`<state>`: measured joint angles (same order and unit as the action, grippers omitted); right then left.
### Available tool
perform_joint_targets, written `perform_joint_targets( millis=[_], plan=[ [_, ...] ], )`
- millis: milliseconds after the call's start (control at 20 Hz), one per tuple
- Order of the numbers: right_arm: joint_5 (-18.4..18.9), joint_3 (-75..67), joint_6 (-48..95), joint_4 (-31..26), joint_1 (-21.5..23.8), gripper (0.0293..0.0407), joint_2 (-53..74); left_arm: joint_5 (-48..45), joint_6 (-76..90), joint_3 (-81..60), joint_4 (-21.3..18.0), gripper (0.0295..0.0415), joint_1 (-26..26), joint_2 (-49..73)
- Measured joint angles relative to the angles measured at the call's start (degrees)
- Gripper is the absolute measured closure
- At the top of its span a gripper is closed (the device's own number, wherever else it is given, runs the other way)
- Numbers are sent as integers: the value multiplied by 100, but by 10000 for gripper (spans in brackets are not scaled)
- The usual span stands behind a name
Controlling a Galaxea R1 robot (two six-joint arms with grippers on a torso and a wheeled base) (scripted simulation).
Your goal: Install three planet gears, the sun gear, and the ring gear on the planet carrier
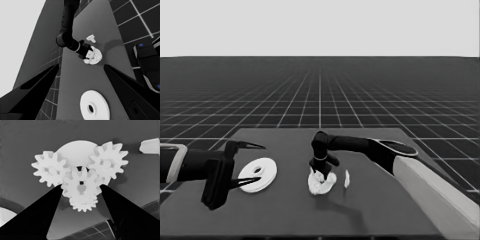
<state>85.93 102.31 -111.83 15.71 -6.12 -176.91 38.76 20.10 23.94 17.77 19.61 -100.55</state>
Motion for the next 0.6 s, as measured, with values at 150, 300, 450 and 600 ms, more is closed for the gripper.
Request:
perform_joint_targets(
  millis=[150,300,450,600],
  plan=[
    [0,0,-180,0,0,389,0,0,0,0,0,326,0,0],
    [0,0,-360,0,0,389,0,0,0,0,0,326,0,0],
    [0,0,-540,0,0,389,0,0,0,0,0,326,0,0],
    [0,0,-720,0,0,389,0,0,0,0,0,326,0,0]
  ],
)
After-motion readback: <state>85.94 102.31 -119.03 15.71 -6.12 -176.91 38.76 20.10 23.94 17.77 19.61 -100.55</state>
